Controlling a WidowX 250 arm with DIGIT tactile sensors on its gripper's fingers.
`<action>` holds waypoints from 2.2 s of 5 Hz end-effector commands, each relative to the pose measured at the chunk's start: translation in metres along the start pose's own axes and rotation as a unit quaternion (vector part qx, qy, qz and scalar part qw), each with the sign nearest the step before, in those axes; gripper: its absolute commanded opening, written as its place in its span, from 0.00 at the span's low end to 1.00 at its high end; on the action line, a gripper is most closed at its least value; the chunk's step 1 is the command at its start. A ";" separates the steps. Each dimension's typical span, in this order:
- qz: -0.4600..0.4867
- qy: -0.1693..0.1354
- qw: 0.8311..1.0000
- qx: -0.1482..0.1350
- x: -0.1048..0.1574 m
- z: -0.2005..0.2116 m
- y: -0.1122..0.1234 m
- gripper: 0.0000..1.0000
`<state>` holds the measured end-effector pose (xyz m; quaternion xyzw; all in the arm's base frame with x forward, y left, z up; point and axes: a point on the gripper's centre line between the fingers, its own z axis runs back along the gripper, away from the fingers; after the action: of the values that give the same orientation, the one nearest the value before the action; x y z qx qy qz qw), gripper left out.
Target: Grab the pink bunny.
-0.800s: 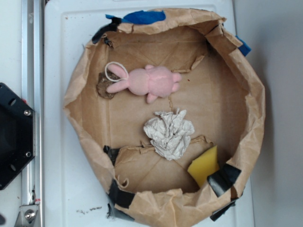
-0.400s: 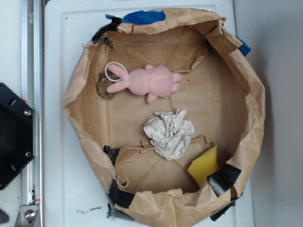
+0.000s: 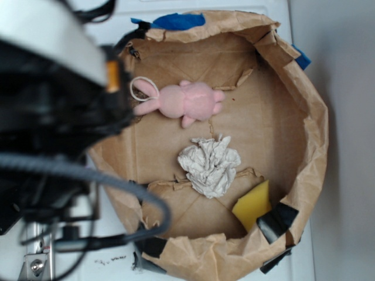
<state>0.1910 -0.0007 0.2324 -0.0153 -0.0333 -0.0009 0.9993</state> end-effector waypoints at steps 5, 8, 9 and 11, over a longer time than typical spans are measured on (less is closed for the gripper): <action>-0.193 -0.015 0.981 -0.019 0.051 -0.021 0.025 1.00; -0.226 0.016 0.974 0.025 0.067 -0.126 0.050 1.00; -0.226 0.019 0.973 0.033 0.074 -0.141 0.057 1.00; -0.214 0.020 0.976 0.022 0.067 -0.165 0.086 1.00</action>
<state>0.2676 0.0758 0.0620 0.0033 -0.0034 -0.2214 0.9752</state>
